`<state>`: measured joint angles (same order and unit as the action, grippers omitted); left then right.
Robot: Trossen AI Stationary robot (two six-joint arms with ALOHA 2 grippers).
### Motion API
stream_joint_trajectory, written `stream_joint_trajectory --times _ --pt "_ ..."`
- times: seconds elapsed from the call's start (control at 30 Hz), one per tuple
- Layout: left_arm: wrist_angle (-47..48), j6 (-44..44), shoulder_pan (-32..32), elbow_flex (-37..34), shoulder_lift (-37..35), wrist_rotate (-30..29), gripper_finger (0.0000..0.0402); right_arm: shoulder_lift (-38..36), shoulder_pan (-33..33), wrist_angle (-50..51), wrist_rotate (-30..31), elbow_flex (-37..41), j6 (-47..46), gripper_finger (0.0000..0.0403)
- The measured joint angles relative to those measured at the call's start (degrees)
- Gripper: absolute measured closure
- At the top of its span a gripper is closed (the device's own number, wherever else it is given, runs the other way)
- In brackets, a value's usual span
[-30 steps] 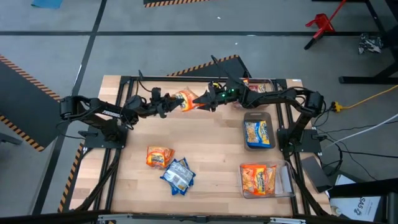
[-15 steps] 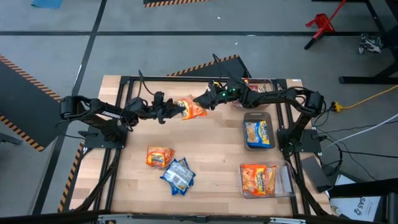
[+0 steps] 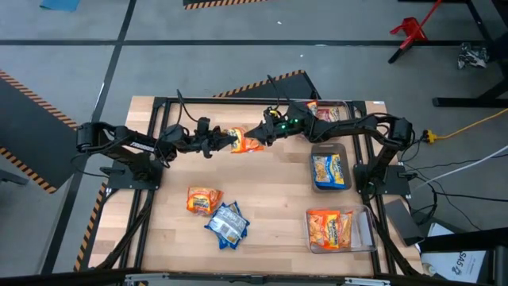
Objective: Sort Maruchan noodles
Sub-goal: Put the orange noodle pack into the bottom transparent bin
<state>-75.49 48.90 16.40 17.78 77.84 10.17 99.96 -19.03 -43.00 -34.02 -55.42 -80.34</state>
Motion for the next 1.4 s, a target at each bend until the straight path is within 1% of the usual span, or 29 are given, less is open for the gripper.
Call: stream_joint_trajectory --times 0.07,0.33,0.4,0.43,0.5,0.6,0.73,0.83,0.93,1.1,1.27,1.4 --pt "0.0 0.0 0.0 0.0 0.0 0.0 0.0397 0.0 -0.1 0.0 0.3 0.0 0.1 0.0179" --pt "0.2 0.0 0.0 0.0 0.1 -0.1 0.0391 0.0 -0.1 0.4 2.6 0.0 2.8 0.0346" --pt "0.3 0.0 0.1 0.0 0.1 0.9 0.0383 0.0 -0.1 0.1 3.0 0.0 3.3 0.0379" --pt "0.4 0.0 0.1 0.0 0.1 1.9 0.0376 0.0 -0.1 0.0 3.0 0.0 3.7 0.0387" --pt "0.9 0.0 0.1 0.0 0.1 4.1 0.0359 0.0 -0.1 0.2 3.0 0.0 4.2 0.0391" --pt "1.1 0.0 0.1 0.0 0.1 7.5 0.0328 0.0 0.0 0.4 3.0 0.0 4.2 0.0385" --pt "1.6 0.0 0.2 0.0 0.1 12.9 0.0284 0.0 0.0 -0.2 3.2 0.0 4.3 0.0395" --pt "3.8 0.0 0.6 0.0 0.0 17.2 0.0253 0.0 0.0 -0.2 3.7 0.0 4.4 0.0393" --pt "8.0 0.0 2.1 0.0 0.0 20.1 0.0229 0.0 0.0 0.5 4.8 0.0 5.1 0.0394" --pt "14.2 0.1 5.5 0.1 0.0 22.9 0.0220 0.0 -0.2 3.5 7.0 0.0 6.8 0.0394" --pt "16.1 2.0 8.3 0.0 0.1 27.9 0.0219 -0.1 -0.6 5.6 8.9 0.0 8.8 0.0397" --pt "19.1 3.4 10.4 0.0 0.0 29.6 0.0219 -0.1 -0.6 6.0 9.9 0.0 9.1 0.0394"
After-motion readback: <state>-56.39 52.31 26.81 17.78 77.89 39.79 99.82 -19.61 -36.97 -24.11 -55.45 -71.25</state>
